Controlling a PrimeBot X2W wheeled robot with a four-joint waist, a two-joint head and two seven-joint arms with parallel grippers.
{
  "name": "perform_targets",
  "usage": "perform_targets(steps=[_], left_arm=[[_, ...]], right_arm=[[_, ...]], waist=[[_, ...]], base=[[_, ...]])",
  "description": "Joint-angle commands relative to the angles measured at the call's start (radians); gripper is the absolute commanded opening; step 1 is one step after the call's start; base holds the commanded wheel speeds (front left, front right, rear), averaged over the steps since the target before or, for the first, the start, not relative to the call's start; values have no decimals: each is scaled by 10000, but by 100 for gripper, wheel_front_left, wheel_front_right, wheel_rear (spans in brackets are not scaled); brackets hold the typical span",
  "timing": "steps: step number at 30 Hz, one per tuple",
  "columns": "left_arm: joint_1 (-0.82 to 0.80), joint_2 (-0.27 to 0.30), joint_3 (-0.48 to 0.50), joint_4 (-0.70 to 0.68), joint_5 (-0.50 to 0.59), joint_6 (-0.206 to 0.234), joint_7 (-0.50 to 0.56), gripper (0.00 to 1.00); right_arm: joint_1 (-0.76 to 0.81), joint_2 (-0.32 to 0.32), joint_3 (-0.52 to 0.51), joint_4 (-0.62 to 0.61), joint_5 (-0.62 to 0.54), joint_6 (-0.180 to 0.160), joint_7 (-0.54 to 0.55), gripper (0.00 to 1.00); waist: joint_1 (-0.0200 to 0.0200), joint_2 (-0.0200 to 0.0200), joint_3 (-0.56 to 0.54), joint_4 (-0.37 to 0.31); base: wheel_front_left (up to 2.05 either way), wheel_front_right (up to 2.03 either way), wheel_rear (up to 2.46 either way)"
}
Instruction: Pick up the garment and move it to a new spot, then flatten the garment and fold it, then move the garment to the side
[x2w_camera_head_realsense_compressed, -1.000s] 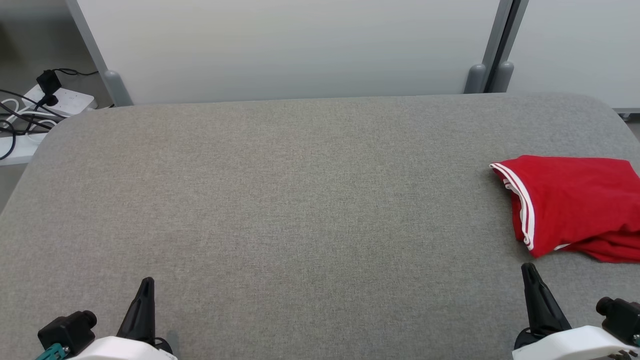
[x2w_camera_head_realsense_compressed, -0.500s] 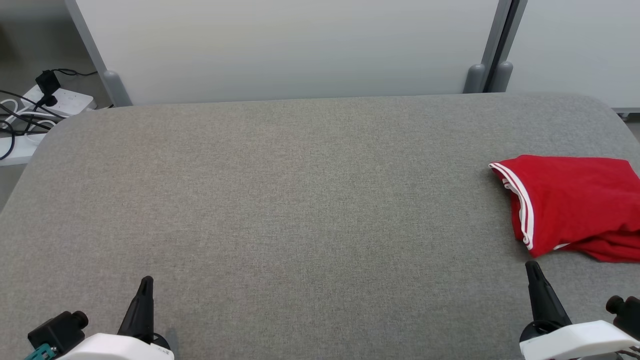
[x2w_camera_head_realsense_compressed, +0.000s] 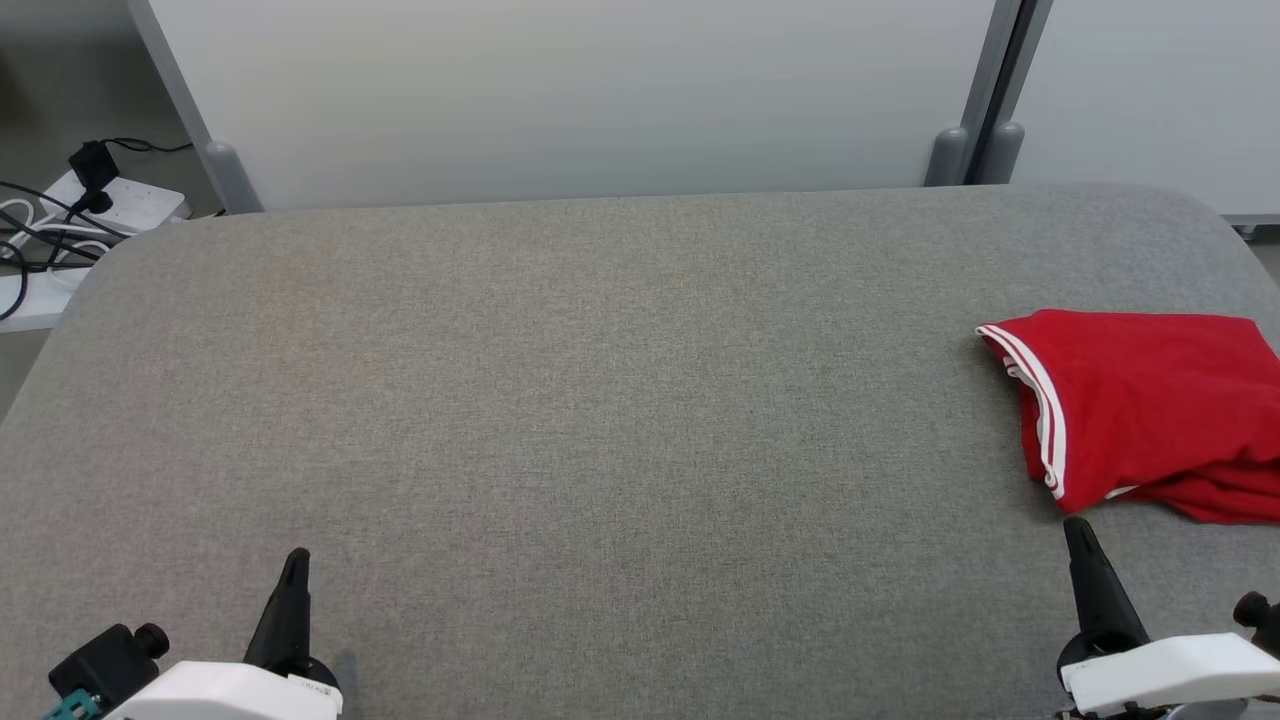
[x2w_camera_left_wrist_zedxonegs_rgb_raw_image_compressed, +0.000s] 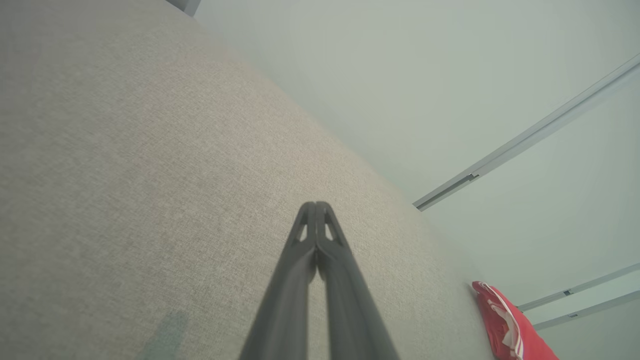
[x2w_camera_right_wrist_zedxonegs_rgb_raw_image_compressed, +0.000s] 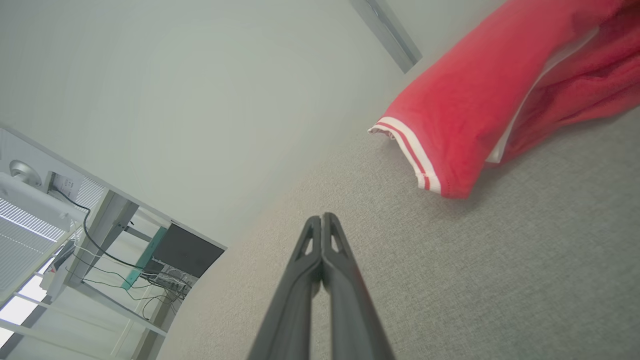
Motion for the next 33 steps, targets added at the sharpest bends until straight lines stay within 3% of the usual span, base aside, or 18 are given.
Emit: perform_targets(steps=[1,33], left_arm=[[-621,85,287,-216,-316,-175,45,0],[-1006,-424,873,4,-3480,-647,808,0]], right_arm=[[-496,-211,53,-183,370,-15,117,0],[-858,-262,-255,163,3986,-23,783,0]], waist=[[-1,-1,0,-3],[-1,-1,4,-48]], base=[[0,0,0],[0,0,0]])
